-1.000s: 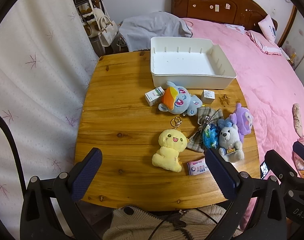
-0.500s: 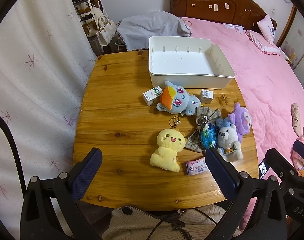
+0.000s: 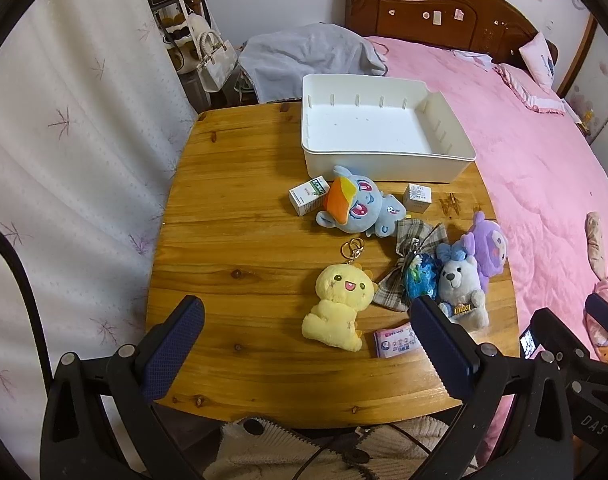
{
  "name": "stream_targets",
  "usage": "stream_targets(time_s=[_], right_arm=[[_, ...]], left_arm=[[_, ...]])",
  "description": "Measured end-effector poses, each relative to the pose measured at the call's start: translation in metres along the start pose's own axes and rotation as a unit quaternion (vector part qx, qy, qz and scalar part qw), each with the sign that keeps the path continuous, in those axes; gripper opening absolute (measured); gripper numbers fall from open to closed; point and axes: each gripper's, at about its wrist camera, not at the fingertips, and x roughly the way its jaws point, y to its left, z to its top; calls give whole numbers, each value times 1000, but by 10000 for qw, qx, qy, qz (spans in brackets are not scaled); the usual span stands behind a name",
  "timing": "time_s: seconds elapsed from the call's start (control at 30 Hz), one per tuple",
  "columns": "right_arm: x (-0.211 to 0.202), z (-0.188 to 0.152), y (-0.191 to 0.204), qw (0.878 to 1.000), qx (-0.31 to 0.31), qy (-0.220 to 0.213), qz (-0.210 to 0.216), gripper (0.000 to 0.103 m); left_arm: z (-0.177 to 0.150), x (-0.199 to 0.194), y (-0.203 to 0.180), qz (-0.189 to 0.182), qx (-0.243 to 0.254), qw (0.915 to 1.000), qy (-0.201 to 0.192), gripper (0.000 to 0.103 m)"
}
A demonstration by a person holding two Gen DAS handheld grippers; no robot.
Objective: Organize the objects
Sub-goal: 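Move both tools toward the plush toys on the table, then grasp the yellow chick with the left tool while the right tool grasps the white bear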
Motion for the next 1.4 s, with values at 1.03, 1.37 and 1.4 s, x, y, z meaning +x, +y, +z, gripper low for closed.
stream_targets(time_s=[1.03,1.37,1.4], right_arm=[[24,-1,-15,9995,227,-175,-120,103],[54,-9,-31,9983,380,-171,417,103],[58,-11,-34,9976,438,-151,524,103]], left_arm=[[9,35,8,98,-114,9995,-292,102],[4,68,4,-329,12,9994,-82,102],[4,71,5,-384,-2,9992,-52,102]])
